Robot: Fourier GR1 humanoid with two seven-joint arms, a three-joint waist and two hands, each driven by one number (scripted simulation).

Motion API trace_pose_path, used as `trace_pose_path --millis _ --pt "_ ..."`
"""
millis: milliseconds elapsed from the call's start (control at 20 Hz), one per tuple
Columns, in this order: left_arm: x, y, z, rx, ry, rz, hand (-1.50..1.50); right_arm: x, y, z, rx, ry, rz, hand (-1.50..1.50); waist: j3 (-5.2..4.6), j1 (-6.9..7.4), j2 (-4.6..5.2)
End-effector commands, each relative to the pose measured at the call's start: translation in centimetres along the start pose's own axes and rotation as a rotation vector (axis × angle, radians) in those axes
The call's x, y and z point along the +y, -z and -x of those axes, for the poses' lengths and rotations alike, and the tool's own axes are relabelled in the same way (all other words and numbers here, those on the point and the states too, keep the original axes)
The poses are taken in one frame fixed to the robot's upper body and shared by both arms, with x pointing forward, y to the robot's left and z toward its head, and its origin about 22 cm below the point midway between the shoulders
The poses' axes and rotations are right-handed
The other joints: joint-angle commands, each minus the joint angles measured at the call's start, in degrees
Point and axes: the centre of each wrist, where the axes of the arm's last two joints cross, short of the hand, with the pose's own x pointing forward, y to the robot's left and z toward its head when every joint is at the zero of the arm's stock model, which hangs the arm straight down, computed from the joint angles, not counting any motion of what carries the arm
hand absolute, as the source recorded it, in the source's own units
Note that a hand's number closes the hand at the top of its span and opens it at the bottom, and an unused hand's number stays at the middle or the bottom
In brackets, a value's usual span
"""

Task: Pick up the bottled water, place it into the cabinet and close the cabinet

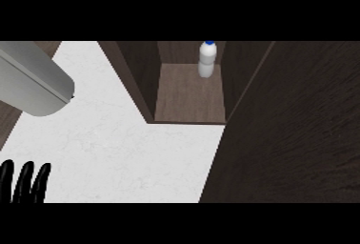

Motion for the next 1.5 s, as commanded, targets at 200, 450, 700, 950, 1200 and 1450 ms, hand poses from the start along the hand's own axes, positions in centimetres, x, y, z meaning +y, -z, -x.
trace_pose_path --millis 200,450,700,950,1200,1450 --pt "2.3 -2.0 -2.3 0.001 -0.013 -0.010 -1.50 3.9 2.8 -2.7 -0.104 0.090 -0.115 1.50 -0.38 1.67 -0.61" --pt "3.5 -2.7 -2.5 0.008 -0.007 0.014 -1.50 4.2 4.2 -1.8 -0.082 0.160 -0.104 1.50 -0.36 2.52 -0.45" --pt "4.7 -2.7 -4.2 0.005 -0.001 0.036 -1.50 2.8 6.6 -2.6 -0.108 0.176 -0.085 1.50 -0.30 3.33 -0.01" --pt "5.8 -4.2 -5.7 -0.010 -0.015 0.034 -1.50 3.7 10.7 -3.1 -0.075 0.174 -0.081 1.50 -0.22 2.11 -0.26" --pt "9.2 -5.2 -7.2 -0.012 -0.008 0.007 -1.50 1.5 14.7 -3.5 -0.069 0.226 -0.032 1.50 -0.16 1.49 -0.23" --pt "9.4 -6.3 -7.2 -0.015 -0.025 0.005 -1.50 -1.3 19.2 -4.0 -0.071 0.318 -0.017 1.50 -0.11 1.27 -0.11"
